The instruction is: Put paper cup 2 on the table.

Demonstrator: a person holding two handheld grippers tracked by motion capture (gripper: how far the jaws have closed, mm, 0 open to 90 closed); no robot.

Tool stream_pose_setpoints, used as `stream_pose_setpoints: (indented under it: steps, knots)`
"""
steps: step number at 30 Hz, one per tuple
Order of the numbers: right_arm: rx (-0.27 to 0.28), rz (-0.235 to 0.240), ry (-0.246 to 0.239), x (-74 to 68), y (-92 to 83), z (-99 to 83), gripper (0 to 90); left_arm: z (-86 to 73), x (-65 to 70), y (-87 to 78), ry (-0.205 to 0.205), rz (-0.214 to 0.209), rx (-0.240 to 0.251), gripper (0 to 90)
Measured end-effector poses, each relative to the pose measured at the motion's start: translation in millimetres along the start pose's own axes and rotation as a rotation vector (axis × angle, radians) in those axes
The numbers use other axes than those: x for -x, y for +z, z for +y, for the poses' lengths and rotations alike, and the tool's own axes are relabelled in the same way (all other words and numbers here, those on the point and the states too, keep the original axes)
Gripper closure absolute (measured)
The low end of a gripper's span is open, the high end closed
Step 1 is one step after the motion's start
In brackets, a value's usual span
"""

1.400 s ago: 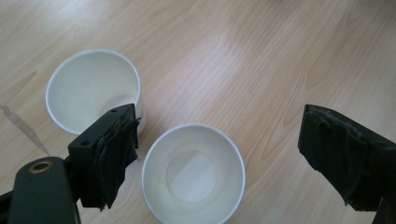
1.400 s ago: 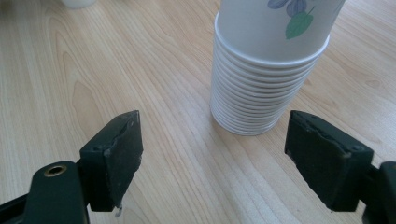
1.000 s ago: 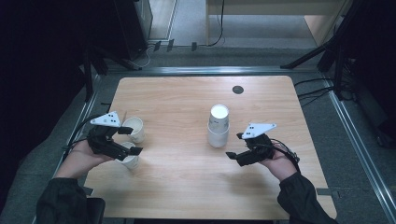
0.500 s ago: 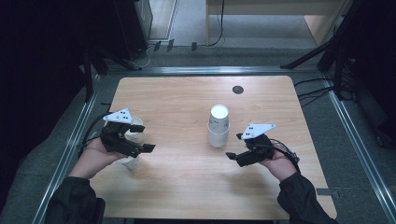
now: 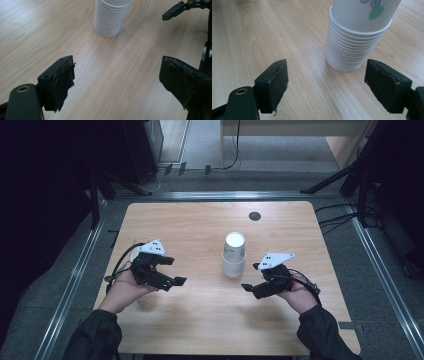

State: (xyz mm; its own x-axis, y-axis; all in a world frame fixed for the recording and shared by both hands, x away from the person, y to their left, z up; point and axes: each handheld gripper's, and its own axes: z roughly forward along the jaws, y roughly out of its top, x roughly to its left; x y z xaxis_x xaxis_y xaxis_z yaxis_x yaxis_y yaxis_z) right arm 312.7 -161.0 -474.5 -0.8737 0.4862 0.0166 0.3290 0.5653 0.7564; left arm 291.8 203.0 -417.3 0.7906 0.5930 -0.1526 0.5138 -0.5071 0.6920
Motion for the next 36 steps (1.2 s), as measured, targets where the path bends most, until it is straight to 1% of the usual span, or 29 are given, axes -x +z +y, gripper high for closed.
stream_pose_setpoints:
  steps: [3, 6, 8, 9, 11, 14, 15, 16, 17, 19, 20, 22, 23, 24, 26, 28, 31, 35, 36]
  knots:
    - [0.003, 0.002, -0.002, -0.1, 0.1, 0.3, 19.4, 1.9, 4.7, 7.1, 0.022, 0.007, 0.006, 13.4]
    - [0.003, 0.004, -0.008, -0.3, 0.4, 0.3, 19.4, 4.6, 10.3, 15.7, 0.027, -0.003, 0.026, 13.6]
    - [0.003, 0.004, -0.010, -0.4, 0.7, 0.4, 19.5, 6.7, 14.1, 22.1, 0.034, -0.004, 0.030, 13.7]
    - [0.003, 0.003, -0.011, -0.5, 0.7, 0.4, 19.4, 7.6, 15.3, 25.2, 0.028, -0.014, 0.028, 14.0]
    - [0.001, 0.003, -0.013, -0.5, 0.7, 0.1, 19.4, 8.7, 17.4, 30.5, 0.031, -0.025, 0.028, 14.0]
    - [-0.003, 0.003, -0.011, -0.7, 0.7, -0.4, 19.4, 10.8, 21.6, 39.2, 0.048, -0.034, 0.017, 14.0]
    - [-0.002, 0.003, -0.011, -0.8, 0.6, -0.7, 19.4, 11.2, 23.0, 41.4, 0.049, -0.036, 0.023, 14.0]
    - [-0.001, 0.003, -0.011, -0.8, 0.6, -0.9, 19.4, 11.7, 24.0, 43.4, 0.041, -0.045, 0.027, 14.0]
    - [-0.001, 0.003, -0.010, -0.9, 0.6, -1.1, 19.4, 12.4, 25.3, 46.7, 0.041, -0.053, 0.028, 14.0]
    - [-0.005, 0.001, -0.007, -1.1, 0.7, -1.6, 19.4, 13.6, 28.0, 52.5, 0.055, -0.058, 0.011, 14.0]
    - [-0.004, 0.001, -0.008, -1.3, 0.8, -1.8, 19.4, 13.6, 29.3, 54.5, 0.057, -0.052, 0.011, 13.9]
    - [-0.005, 0.003, -0.010, -1.8, 0.4, -2.0, 19.5, 14.3, 31.1, 60.3, 0.060, -0.066, -0.002, 14.0]
    - [-0.005, 0.005, -0.011, -2.2, 0.3, -2.2, 19.4, 14.1, 32.2, 62.0, 0.064, -0.061, -0.004, 14.0]
    - [-0.005, 0.005, -0.010, -2.5, 0.4, -2.4, 19.3, 14.2, 33.5, 65.7, 0.069, -0.069, -0.016, 14.0]
    - [-0.007, 0.005, -0.010, -2.8, 0.6, -2.9, 19.3, 13.7, 35.5, 69.5, 0.070, -0.068, -0.017, 13.9]
    - [-0.008, 0.004, -0.013, -2.8, 0.9, -3.3, 19.3, 13.2, 37.6, 74.9, 0.076, -0.074, -0.032, 14.0]
    - [-0.011, 0.006, -0.010, -3.9, 1.1, -3.6, 19.3, 9.4, 38.8, 82.7, 0.061, -0.097, -0.039, 13.9]
    - [-0.014, 0.009, -0.016, -4.9, 0.4, -4.2, 19.2, 4.0, 37.7, 88.2, 0.050, -0.085, -0.047, 14.0]
    - [-0.014, 0.008, -0.016, -4.8, 0.4, -4.3, 19.2, 3.0, 37.9, 89.1, 0.057, -0.076, -0.050, 14.0]
